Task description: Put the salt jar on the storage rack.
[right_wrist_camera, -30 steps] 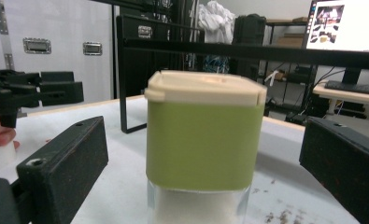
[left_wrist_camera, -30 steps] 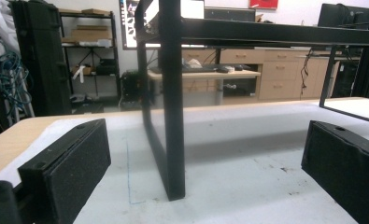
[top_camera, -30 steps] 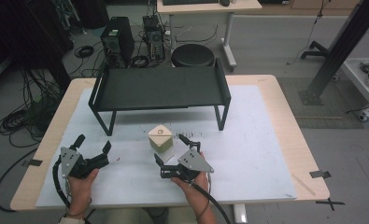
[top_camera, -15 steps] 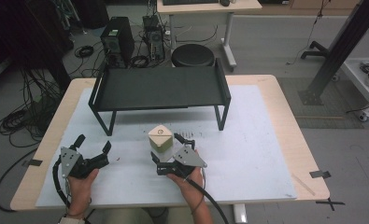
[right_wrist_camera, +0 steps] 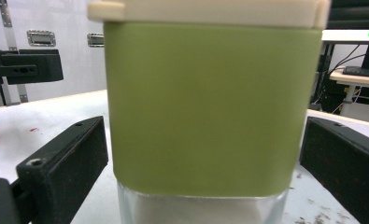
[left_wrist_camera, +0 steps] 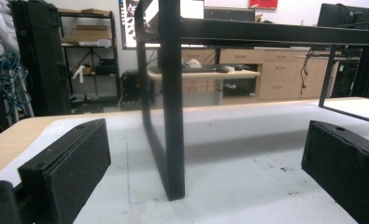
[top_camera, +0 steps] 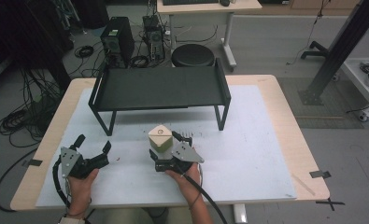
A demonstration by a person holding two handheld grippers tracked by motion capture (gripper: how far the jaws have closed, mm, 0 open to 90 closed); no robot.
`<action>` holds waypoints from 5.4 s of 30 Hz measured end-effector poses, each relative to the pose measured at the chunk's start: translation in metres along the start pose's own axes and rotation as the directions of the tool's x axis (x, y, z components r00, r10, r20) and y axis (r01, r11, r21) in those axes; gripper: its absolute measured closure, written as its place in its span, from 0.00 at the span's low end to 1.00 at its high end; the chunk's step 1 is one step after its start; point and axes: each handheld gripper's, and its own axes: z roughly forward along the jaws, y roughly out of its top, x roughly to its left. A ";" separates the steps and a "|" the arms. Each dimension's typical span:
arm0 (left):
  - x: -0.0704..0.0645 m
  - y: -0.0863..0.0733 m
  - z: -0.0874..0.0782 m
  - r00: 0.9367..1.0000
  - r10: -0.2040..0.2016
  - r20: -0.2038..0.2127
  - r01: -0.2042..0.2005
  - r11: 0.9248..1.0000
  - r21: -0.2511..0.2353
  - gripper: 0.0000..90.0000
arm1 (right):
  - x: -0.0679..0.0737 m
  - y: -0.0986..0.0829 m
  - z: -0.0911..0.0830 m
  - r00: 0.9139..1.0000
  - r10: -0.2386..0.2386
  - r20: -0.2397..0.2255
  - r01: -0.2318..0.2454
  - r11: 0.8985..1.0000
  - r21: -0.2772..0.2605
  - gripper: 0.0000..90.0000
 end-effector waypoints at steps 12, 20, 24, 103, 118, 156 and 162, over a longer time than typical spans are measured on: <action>0.000 0.000 0.000 1.000 0.000 0.000 0.000 1.000 0.000 0.02 | -0.001 -0.004 0.008 1.000 0.009 0.018 -0.010 1.000 0.002 0.01; 0.000 0.000 0.000 1.000 0.000 0.000 0.000 1.000 -0.001 0.02 | -0.001 -0.005 0.008 1.000 0.010 0.020 -0.010 1.000 -0.001 0.01; 0.000 0.000 0.000 1.000 0.000 0.000 0.000 1.000 -0.001 0.02 | -0.001 -0.005 0.007 1.000 0.018 0.025 -0.018 1.000 -0.012 0.01; 0.000 0.000 0.000 1.000 0.001 0.000 -0.001 1.000 -0.002 0.02 | 0.001 -0.005 0.007 1.000 -0.006 0.022 0.007 1.000 -0.016 0.00; 0.000 0.000 0.000 1.000 0.001 -0.001 -0.001 1.000 -0.002 0.02 | 0.000 -0.005 0.007 1.000 -0.002 0.021 0.002 1.000 -0.014 0.02; 0.000 0.000 0.000 1.000 0.000 -0.002 0.000 1.000 -0.002 0.02 | 0.000 -0.005 0.007 1.000 -0.002 0.011 0.002 1.000 -0.008 0.20; 0.000 0.000 0.000 1.000 0.001 -0.002 -0.001 1.000 -0.001 0.02 | 0.001 -0.005 0.008 1.000 -0.017 -0.001 0.017 1.000 -0.004 0.32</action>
